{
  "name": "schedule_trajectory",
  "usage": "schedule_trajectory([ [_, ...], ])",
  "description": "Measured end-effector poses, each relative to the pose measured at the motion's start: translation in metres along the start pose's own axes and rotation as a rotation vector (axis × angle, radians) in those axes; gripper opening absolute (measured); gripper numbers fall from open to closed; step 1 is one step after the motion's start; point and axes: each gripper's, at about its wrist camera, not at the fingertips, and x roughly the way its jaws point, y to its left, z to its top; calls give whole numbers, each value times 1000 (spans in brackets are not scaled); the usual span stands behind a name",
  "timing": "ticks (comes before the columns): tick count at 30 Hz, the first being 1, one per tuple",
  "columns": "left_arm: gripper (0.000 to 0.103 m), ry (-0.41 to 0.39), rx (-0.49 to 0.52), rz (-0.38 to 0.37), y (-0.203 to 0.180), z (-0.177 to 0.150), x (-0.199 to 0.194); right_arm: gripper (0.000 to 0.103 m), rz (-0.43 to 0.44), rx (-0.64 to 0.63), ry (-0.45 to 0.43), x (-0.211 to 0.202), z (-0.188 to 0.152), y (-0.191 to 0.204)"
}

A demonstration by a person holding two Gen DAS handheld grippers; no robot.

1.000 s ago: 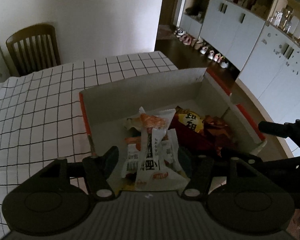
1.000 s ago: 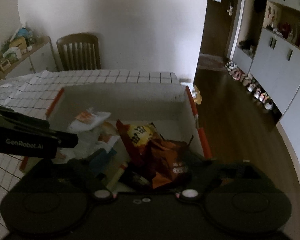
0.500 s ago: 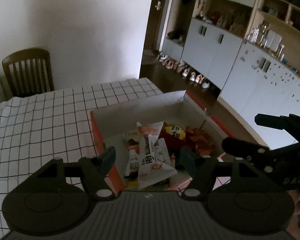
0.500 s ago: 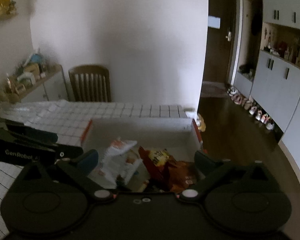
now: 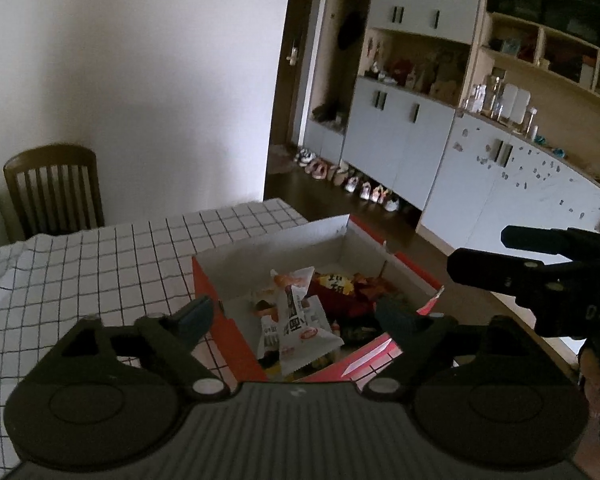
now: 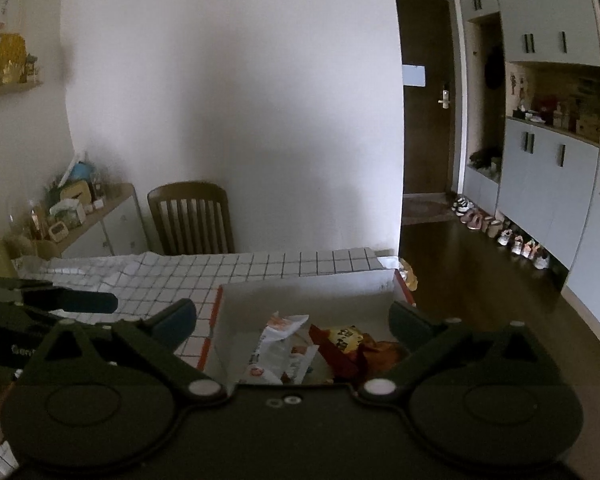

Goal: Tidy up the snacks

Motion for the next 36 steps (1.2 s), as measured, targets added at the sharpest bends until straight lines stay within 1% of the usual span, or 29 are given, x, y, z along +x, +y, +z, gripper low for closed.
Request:
schedule_trajectory([
  [1, 102, -9, -1, -4, 1, -1, -4, 103, -2, 3, -4, -2, -2, 2],
  [4, 102, -33, 3, -11, 1, -2, -14, 103, 1, 24, -18, -9, -5, 5],
  [6, 102, -28, -10, -26, 2, -2, -19, 103, 1, 42, -22, -14, -6, 7],
  [14, 102, -7, -61, -46, 9, -10, -33, 103, -6, 74, -32, -30, -13, 11],
  [20, 102, -22, -49, -34, 6, -9, -43, 103, -13, 98, -35, -36, -17, 13],
  [26, 102, -26, -34, -34, 2, -8, -47, 103, -16, 115, -39, -40, -18, 13],
  [29, 102, -18, -42, -45, 2, -7, -47, 103, -19, 120, -41, -41, -17, 13],
  [36, 102, -13, -44, -44, 3, -6, -46, 103, -16, 126, -43, -40, -17, 13],
])
